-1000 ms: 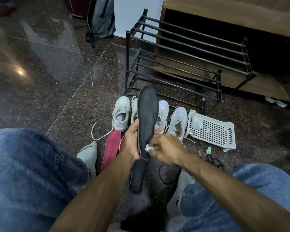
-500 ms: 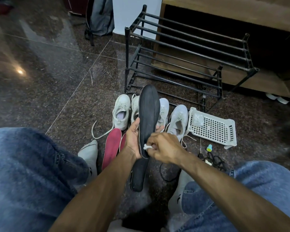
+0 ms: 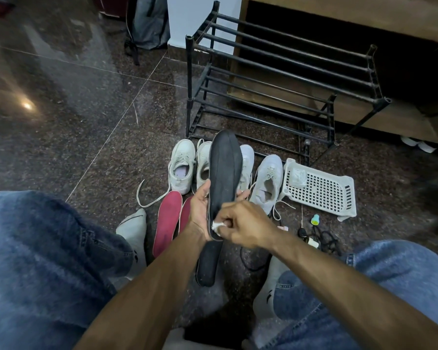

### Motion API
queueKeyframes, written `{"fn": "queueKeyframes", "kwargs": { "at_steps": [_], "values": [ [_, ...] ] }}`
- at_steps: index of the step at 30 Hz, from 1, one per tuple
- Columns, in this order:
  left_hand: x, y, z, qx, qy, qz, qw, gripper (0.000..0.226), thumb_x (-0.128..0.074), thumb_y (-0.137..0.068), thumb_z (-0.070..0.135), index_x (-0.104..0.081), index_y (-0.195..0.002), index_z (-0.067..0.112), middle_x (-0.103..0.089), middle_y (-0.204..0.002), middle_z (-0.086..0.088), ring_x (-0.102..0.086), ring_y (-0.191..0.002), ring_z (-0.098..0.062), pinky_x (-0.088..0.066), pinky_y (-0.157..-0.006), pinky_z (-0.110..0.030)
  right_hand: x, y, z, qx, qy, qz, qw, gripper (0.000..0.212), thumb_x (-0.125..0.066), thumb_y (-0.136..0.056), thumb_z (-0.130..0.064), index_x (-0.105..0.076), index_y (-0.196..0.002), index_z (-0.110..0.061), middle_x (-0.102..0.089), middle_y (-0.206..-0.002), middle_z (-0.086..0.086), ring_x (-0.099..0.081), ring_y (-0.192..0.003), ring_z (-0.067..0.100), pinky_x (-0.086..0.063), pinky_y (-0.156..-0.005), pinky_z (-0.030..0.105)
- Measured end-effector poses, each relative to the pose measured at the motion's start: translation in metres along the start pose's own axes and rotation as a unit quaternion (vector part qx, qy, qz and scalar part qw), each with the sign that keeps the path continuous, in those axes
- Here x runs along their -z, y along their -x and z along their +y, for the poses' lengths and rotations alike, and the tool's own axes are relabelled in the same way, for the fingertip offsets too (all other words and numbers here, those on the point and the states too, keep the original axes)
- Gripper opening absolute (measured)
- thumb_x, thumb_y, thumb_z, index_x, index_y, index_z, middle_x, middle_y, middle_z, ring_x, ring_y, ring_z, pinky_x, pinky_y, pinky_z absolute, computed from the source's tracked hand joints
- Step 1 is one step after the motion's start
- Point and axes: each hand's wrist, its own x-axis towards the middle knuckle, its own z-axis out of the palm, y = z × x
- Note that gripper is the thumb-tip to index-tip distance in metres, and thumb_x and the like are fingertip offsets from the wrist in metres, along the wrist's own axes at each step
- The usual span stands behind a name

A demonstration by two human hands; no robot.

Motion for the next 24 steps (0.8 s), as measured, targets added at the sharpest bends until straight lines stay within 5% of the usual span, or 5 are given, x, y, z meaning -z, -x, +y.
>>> {"fn": "queueKeyframes", "kwargs": {
  "at_steps": [5,14,18,21,24],
  "values": [
    [-0.011,0.003,0.001,-0.015,0.017,-0.001,1.000,0.053,-0.047,-0.091,0.044,-0.072,-0.105,0.000,-0.069,-0.102,-0.019,-0.068,-0.093,-0.030,-0.053,-0.090,-0.041,0.021,-0.028,0.006,-0.070,0.040,0.119,0.990,0.012,-0.061,-0.085,-0.024,-0.071,-0.090,-0.022,-0.054,-0.078,-0.013,-0.062,-0.083,0.021,-0.051,-0.074,0.034],
    [-0.010,0.002,0.006,-0.019,0.026,-0.019,0.999,0.071,-0.048,-0.086,0.050,-0.053,-0.131,-0.005,-0.057,-0.124,-0.025,-0.057,-0.120,-0.034,-0.050,-0.096,-0.047,0.011,-0.009,0.001,0.006,0.045,0.015,0.999,0.010,-0.061,-0.084,-0.021,-0.069,-0.087,-0.017,-0.056,-0.079,-0.011,-0.057,-0.074,0.015,-0.052,-0.072,0.038],
    [-0.015,0.001,0.007,-0.038,0.021,-0.014,0.999,0.055,-0.044,-0.093,0.044,-0.073,-0.104,-0.001,-0.070,-0.105,-0.018,-0.069,-0.093,-0.030,-0.054,-0.088,-0.041,0.025,-0.021,0.004,-0.087,0.084,0.092,0.988,0.016,-0.058,-0.087,-0.026,-0.070,-0.098,-0.022,-0.065,-0.094,-0.007,-0.061,-0.092,0.020,-0.049,-0.080,0.033],
    [-0.011,0.001,0.010,-0.038,0.025,-0.019,0.999,0.059,-0.046,-0.092,0.046,-0.063,-0.121,-0.004,-0.061,-0.124,-0.023,-0.059,-0.116,-0.034,-0.044,-0.105,-0.045,0.023,-0.020,-0.004,-0.103,0.039,0.041,0.993,0.009,-0.064,-0.084,-0.027,-0.070,-0.090,-0.024,-0.068,-0.086,-0.004,-0.063,-0.087,0.020,-0.051,-0.078,0.033],
    [-0.006,0.001,0.014,-0.036,0.031,-0.002,0.999,0.068,-0.046,-0.091,0.050,-0.053,-0.127,-0.008,-0.060,-0.124,-0.027,-0.053,-0.126,-0.035,-0.053,-0.093,-0.047,0.013,-0.010,-0.012,-0.070,0.021,-0.028,0.997,0.007,-0.064,-0.083,-0.026,-0.063,-0.076,-0.028,-0.057,-0.066,-0.011,-0.059,-0.072,0.017,-0.045,-0.066,0.028]
  ]
}}
